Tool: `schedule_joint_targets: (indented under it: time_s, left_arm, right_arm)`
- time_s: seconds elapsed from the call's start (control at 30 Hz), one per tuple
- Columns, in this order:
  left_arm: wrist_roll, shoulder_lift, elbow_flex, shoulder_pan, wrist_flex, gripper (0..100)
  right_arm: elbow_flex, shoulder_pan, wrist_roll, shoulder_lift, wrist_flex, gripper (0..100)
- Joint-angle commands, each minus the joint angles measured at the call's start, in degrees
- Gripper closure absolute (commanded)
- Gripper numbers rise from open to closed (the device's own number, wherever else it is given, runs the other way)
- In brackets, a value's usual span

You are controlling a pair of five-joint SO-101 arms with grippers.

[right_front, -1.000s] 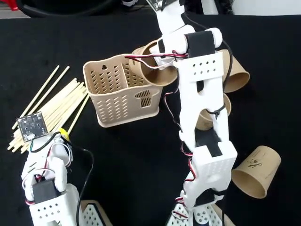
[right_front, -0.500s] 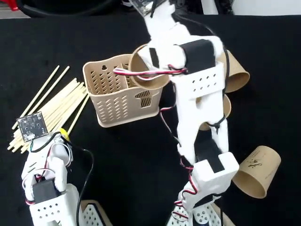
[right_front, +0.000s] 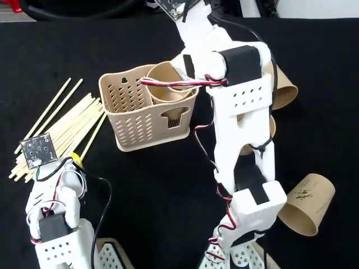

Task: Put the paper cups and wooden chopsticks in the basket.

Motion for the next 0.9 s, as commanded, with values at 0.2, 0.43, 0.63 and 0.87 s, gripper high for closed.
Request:
schedule_joint_targets:
  time_s: [0.2,0.43,0.63,0.87]
  left_arm:
    - [-0.4,-0.3,-0.7,0.6,-1.0,87]
    - [-0.4,-0.3,-0.7,0.5,-1.0,87]
    - [-0.4,-0.3,-0.7,0.3,-1.1,87]
    - [-0.4,-0.3,-0.4,0.5,-1.1,87]
  right_arm:
    - [-7.2,1.8,2.0,-3.2,3.2,71.2]
    - [15.4,15.3,10.2,-14.5,3.0,71.2]
    - [42.0,25.1,17.8,-26.9,2.0,71.2]
    - [58.0,36.8,7.9,-24.0,-5.3,71.2]
